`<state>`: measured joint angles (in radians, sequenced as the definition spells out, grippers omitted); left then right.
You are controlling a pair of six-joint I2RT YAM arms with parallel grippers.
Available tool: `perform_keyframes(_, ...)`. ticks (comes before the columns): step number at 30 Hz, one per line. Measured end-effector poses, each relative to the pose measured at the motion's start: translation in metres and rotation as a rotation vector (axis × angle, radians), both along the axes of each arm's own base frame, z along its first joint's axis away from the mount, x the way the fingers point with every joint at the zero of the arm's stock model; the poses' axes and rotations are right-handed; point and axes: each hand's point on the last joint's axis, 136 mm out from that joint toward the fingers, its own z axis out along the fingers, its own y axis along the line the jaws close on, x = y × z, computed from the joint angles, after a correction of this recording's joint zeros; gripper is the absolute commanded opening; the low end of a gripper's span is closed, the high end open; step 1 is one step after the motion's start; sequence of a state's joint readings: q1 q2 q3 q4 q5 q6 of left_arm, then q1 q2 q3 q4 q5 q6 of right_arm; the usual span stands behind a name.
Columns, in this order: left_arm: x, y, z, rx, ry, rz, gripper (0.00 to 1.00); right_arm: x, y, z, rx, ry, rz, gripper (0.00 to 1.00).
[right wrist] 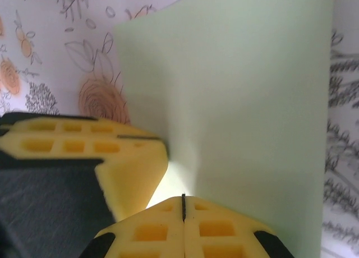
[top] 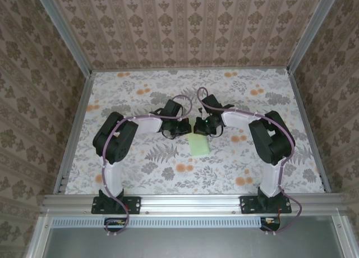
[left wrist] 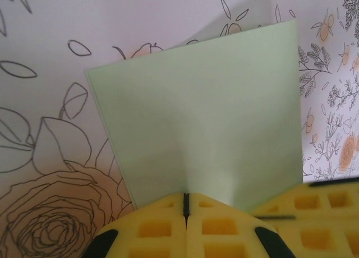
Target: Fold a paper plane with a square sheet of paper (pick it up from the middle)
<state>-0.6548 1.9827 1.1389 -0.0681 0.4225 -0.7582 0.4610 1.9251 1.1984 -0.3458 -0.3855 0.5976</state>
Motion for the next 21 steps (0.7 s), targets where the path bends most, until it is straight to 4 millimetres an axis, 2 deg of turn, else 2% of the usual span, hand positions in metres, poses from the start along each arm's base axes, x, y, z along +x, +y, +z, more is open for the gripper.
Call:
perform_keyframes(11, 0.0, 0.0, -0.001, 0.008, 0.012, 0.0, 0.0, 0.006, -0.015, -0.015, 0.004, 0.013, -0.014, 0.06)
perform_keyframes(21, 0.0, 0.001, -0.002, 0.007, 0.015, 0.001, 0.0, 0.003, -0.021, -0.018, 0.138, -0.046, -0.008, 0.06)
